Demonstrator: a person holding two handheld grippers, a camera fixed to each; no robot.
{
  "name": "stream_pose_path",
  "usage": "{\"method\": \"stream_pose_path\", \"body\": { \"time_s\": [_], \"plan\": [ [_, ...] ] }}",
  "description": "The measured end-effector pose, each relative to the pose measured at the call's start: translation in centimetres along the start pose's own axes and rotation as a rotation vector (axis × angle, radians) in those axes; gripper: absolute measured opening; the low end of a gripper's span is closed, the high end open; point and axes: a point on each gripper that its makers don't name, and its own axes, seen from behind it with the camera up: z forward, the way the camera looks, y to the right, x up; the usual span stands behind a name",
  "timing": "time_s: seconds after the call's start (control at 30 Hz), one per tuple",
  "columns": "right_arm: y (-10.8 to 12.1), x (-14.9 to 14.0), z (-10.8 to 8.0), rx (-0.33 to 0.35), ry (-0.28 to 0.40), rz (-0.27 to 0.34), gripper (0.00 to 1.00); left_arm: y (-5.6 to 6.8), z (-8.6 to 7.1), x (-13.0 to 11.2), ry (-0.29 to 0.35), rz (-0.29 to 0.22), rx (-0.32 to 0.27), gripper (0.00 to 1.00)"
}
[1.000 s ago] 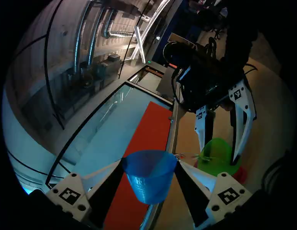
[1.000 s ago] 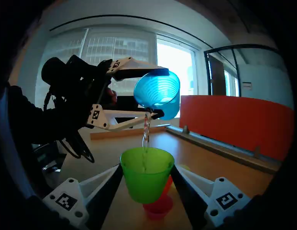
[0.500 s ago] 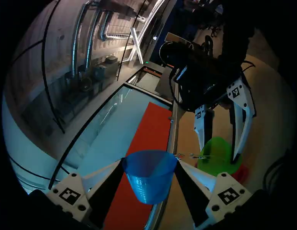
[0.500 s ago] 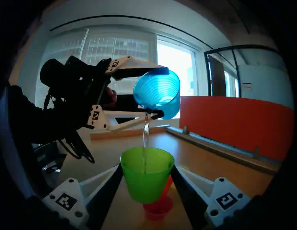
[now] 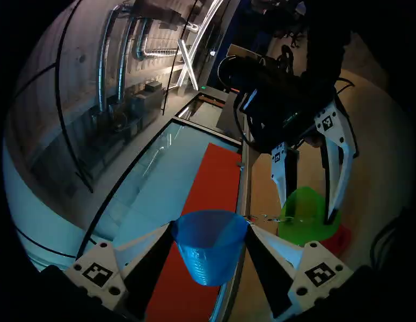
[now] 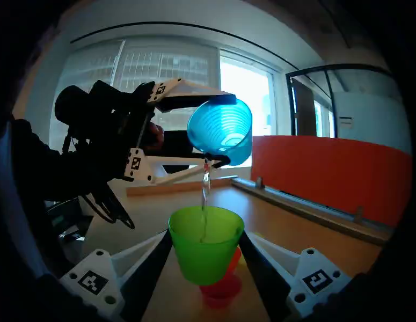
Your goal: Pour water
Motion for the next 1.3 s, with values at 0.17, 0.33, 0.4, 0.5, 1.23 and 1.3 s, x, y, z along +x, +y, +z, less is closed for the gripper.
{"method": "stream_pose_path", "body": {
  "time_s": [0.17, 0.33, 0.4, 0.5, 1.23, 1.3],
  "plan": [
    [-0.05, 0.06, -0.01, -0.001, -0.001, -0.004, 0.9, -0.18, -0.05, 0.04, -0.001, 0.015, 0.005, 0.89],
    [0.01, 0.21, -0.04, -0.003, 0.003, -0.004, 0.9, -0.11, -0.08, 0.22, -0.001, 0.036, 0.002, 0.89],
    [0.03, 0.27, -0.05, -0.004, 0.005, -0.004, 0.9, -0.11, -0.1, 0.35, 0.0, 0.044, 0.002, 0.89],
    [0.0, 0.29, -0.07, -0.004, 0.005, -0.006, 0.9, -0.24, -0.08, 0.53, 0.001, 0.054, 0.003, 0.89],
    [0.02, 0.24, -0.26, -0.007, 0.005, -0.012, 0.9, -0.22, 0.27, 0.75, 0.0, 0.108, 0.004, 0.89],
    [0.06, 0.26, -0.28, -0.007, 0.005, -0.011, 0.9, -0.19, 0.27, 0.73, -0.003, 0.116, 0.004, 0.89]
  ]
}}
